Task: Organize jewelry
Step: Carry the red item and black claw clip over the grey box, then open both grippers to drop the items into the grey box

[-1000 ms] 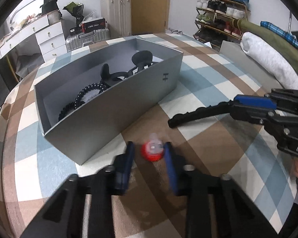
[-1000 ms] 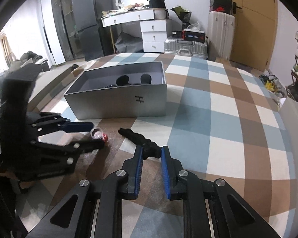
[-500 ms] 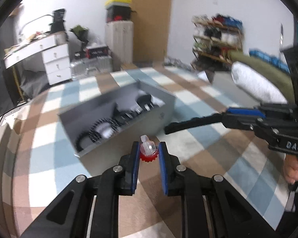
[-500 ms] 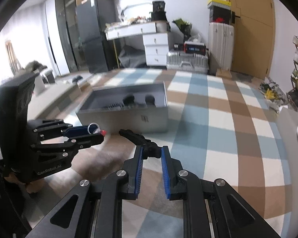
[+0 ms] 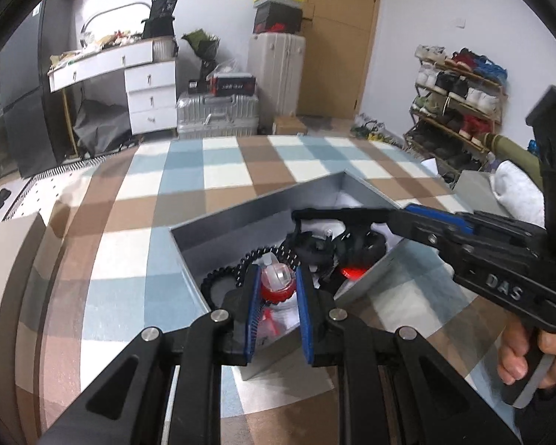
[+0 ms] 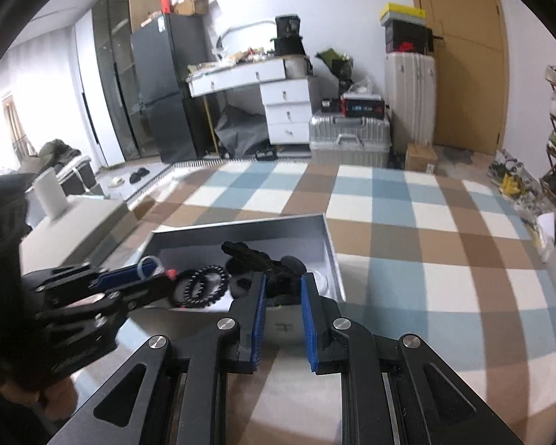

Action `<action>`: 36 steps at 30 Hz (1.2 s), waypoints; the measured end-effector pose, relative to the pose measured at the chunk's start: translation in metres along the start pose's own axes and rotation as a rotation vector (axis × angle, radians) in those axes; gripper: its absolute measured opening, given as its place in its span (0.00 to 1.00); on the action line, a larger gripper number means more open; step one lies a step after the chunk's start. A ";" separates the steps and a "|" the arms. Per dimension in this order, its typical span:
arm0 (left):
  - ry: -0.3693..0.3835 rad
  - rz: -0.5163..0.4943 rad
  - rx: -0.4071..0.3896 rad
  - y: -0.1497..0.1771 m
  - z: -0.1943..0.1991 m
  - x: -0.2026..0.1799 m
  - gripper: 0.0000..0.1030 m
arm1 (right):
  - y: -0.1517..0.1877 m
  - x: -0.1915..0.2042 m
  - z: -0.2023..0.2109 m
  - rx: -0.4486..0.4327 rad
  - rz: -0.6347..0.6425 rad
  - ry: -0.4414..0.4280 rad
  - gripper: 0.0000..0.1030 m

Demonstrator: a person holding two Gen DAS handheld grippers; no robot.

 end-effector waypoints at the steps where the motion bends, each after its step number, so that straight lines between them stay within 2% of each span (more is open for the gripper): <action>1: -0.006 -0.003 0.003 0.001 0.000 0.001 0.13 | 0.000 0.000 -0.006 0.005 -0.004 -0.002 0.17; 7: -0.020 -0.013 0.015 0.002 0.002 0.004 0.13 | 0.006 0.002 -0.016 0.027 0.023 0.001 0.17; 17: -0.037 0.002 0.014 0.002 0.004 0.012 0.13 | 0.026 0.016 0.001 0.124 0.055 -0.024 0.16; 24: -0.005 0.014 -0.015 -0.001 0.009 0.009 0.14 | 0.027 0.017 0.005 0.107 0.056 -0.024 0.18; 25: 0.003 0.015 -0.021 -0.002 0.011 0.008 0.17 | 0.026 0.016 0.005 0.099 0.055 -0.016 0.21; 26: 0.016 0.017 -0.027 -0.003 0.013 0.007 0.22 | 0.025 0.015 0.004 0.098 0.056 -0.010 0.34; 27: 0.029 0.021 -0.034 -0.003 0.014 0.005 0.27 | 0.024 0.014 0.006 0.088 0.058 -0.006 0.40; 28: 0.035 0.027 -0.037 -0.004 0.016 0.005 0.39 | 0.022 0.015 0.009 0.071 0.059 -0.013 0.49; 29: 0.044 0.037 -0.046 -0.004 0.018 0.004 0.53 | 0.021 0.015 0.011 0.061 0.058 -0.021 0.53; 30: 0.051 0.045 -0.055 -0.004 0.020 0.004 0.59 | 0.021 0.016 0.015 0.049 0.056 -0.032 0.55; 31: 0.058 0.050 -0.063 -0.004 0.022 0.002 0.67 | 0.020 0.016 0.020 0.032 0.052 -0.043 0.61; 35: 0.053 0.049 -0.091 -0.002 0.029 0.000 0.82 | 0.019 0.010 0.035 -0.028 0.020 -0.066 0.85; 36: 0.043 0.045 -0.100 -0.001 0.031 0.000 0.82 | 0.020 0.008 0.039 -0.039 0.008 -0.075 0.87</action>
Point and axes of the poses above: each gripper's, at about its wrist camera, not at the fingertips, and z roughly against the way its jaws point, x to its left, y to its underside, the point moved 10 cm from there along -z, roughly the way its jaws point, and after that the axes turned 10 degrees about -z, right-handed, at the moved point
